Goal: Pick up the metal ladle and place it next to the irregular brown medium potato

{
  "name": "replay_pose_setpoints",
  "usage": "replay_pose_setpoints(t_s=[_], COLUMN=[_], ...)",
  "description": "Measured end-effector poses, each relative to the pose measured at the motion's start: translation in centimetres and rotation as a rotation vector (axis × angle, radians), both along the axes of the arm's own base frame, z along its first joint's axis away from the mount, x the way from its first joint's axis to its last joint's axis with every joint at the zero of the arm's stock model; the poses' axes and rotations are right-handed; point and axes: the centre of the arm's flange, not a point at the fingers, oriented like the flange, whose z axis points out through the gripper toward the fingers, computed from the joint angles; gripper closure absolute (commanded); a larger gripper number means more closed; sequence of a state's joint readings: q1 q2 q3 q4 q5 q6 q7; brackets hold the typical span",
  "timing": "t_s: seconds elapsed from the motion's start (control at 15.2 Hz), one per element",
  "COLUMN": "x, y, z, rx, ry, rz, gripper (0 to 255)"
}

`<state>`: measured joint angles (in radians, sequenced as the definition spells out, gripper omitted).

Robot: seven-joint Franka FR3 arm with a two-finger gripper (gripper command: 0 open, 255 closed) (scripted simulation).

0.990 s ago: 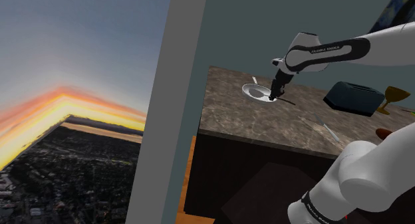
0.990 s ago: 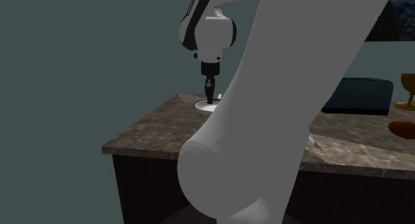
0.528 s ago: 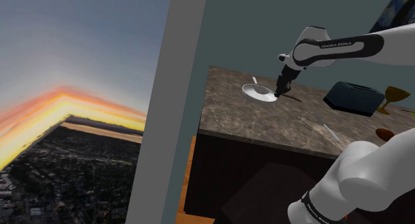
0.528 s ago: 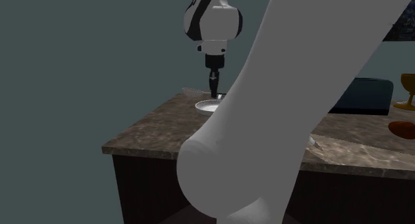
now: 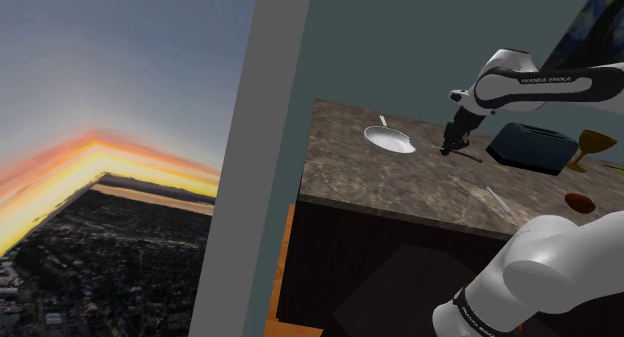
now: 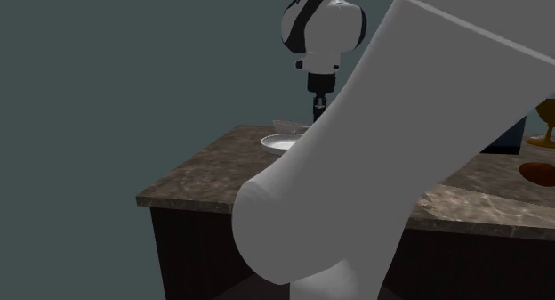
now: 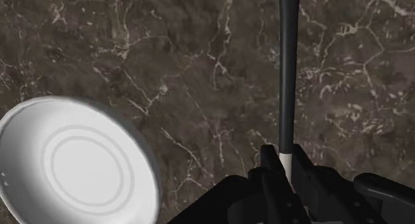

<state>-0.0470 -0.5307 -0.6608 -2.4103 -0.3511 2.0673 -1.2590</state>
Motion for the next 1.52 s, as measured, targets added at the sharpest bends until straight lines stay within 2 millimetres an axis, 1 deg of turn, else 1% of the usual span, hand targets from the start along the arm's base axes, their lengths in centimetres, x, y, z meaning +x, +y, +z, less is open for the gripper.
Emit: replay_pose_setpoints(t_s=[0.2,0.26,0.4,0.46,0.53,0.59,0.86,0.99,1.19,1.25,1.39,1.52], x=[-3.5,-4.3,-6.6,-7.7,-9.3,-10.5,-15.1,-17.5,-20.9,-21.9,-24.3,-26.5], y=[-2.2,-3.0,-3.7,-4.5,-5.2,-6.0,-8.2,-9.8,-11.4,-12.4,-13.8,-14.7], z=[0.2,0.3,0.1,0.1,0.2,0.3,0.4,0.3,0.1,0.2,0.1,0.4], rx=[0.000,0.000,0.000,-0.001,0.000,0.000,0.000,0.000,0.000,-0.001,0.000,0.000], ry=[0.000,0.000,0.000,0.000,0.000,0.000,0.000,0.000,0.000,0.000,0.000,0.000], rz=[0.000,0.000,0.000,0.000,0.000,0.000,0.000,0.000,0.000,0.000,0.000,0.000], gripper=[255,255,255,255,255,255,255,255,255,255,255,255])
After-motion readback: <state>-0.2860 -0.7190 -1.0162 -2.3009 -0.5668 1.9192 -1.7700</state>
